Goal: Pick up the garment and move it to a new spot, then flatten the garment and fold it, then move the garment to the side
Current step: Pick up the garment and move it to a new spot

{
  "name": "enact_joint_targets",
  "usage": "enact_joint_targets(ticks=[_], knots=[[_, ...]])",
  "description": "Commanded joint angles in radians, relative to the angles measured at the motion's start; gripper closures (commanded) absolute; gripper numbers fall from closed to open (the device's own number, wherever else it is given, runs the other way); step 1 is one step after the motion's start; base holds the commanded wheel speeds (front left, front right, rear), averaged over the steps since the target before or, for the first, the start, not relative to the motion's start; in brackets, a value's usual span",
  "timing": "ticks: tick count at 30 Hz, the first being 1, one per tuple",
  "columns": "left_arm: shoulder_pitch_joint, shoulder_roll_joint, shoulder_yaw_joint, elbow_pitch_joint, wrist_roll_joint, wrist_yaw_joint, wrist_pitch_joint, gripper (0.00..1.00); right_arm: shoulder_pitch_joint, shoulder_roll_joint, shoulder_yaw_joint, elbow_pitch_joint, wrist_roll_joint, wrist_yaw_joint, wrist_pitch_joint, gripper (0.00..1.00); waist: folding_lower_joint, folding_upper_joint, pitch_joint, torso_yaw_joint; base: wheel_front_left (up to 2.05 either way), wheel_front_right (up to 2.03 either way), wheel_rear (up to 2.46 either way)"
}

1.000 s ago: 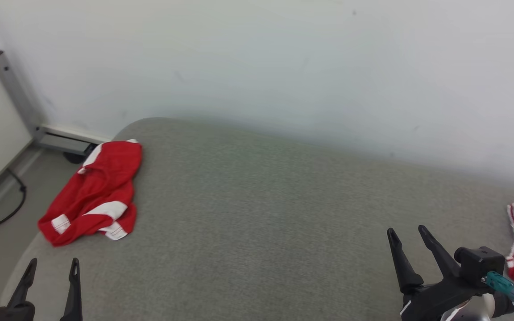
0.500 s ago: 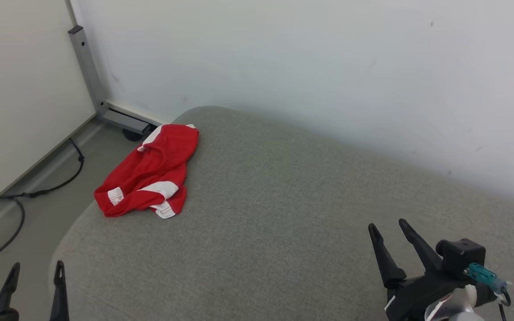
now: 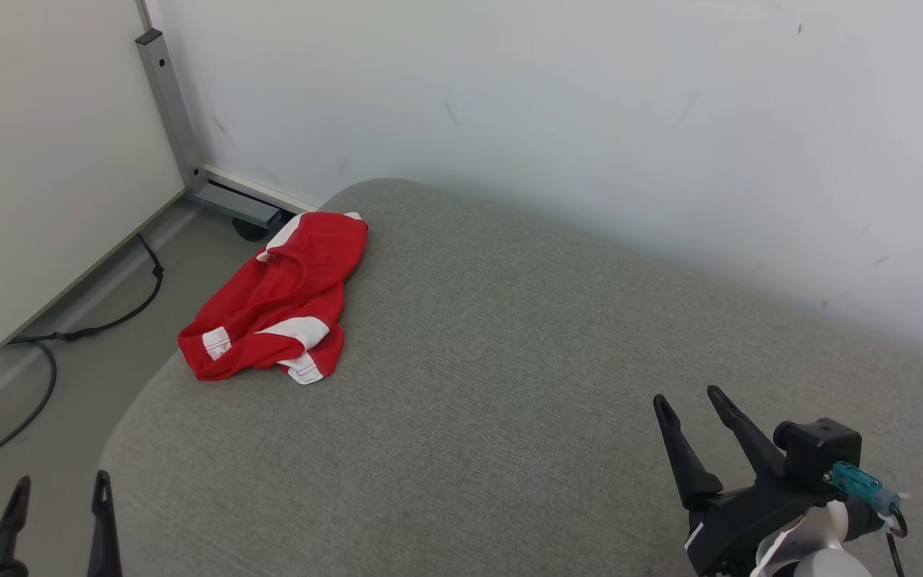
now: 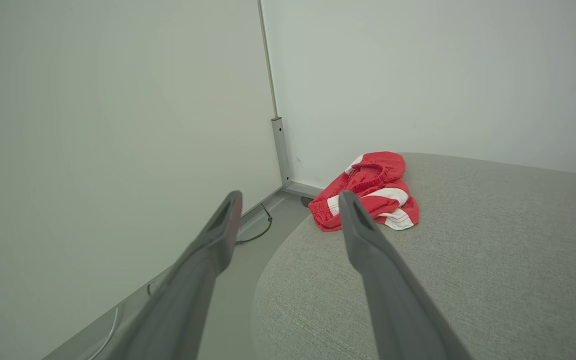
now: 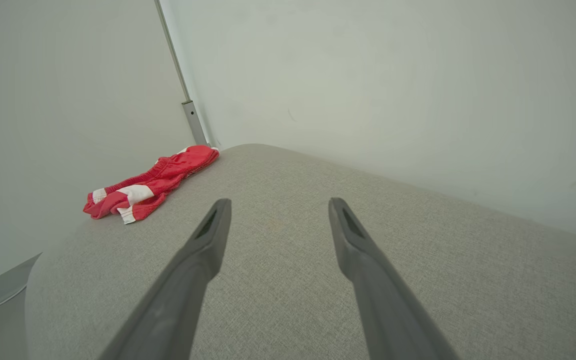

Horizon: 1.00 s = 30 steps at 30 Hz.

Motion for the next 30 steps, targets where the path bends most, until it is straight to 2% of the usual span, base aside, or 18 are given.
enact_joint_targets(ticks=[1, 5, 11, 14, 20, 30], knots=[[-0.005, 0.000, -0.003, 0.000, -0.013, -0.006, -0.003, 0.00, -0.001, -0.011, -0.006, 0.004, 0.012, -0.002, -0.010, 0.00, 0.0000, -0.0001, -0.002, -0.003, 0.00, 0.00, 0.00], [-0.032, 0.009, -0.015, 0.011, -0.024, -0.025, 0.007, 0.00, 0.015, -0.013, -0.016, 0.006, 0.012, -0.002, -0.012, 0.00, 0.0000, -0.0001, -0.008, -0.008, 0.00, 0.00, 0.00], [-0.145, 0.045, -0.040, 0.030, -0.051, -0.090, 0.057, 0.00, 0.037, -0.014, -0.030, -0.010, 0.002, -0.002, -0.002, 0.00, 0.0000, -0.0001, -0.013, -0.019, 0.00, 0.00, 0.00], [-0.186, 0.058, -0.036, 0.042, -0.061, -0.106, 0.068, 0.00, 0.034, -0.013, -0.027, -0.023, -0.005, -0.002, 0.006, 0.00, 0.0000, -0.0001, -0.002, -0.035, 0.00, 0.00, 0.00], [-0.316, 0.074, -0.041, 0.122, -0.097, -0.148, 0.072, 0.00, 0.012, -0.027, -0.032, -0.061, -0.022, -0.002, 0.033, 0.00, 0.0000, -0.0001, 0.045, -0.096, 0.00, 0.00, 0.00], [-0.517, 0.098, -0.031, 0.323, -0.161, -0.191, 0.045, 0.00, -0.027, -0.055, -0.037, -0.106, -0.032, -0.002, 0.061, 0.00, 0.0000, -0.0001, 0.123, -0.225, 0.00, 0.00, 0.00]])
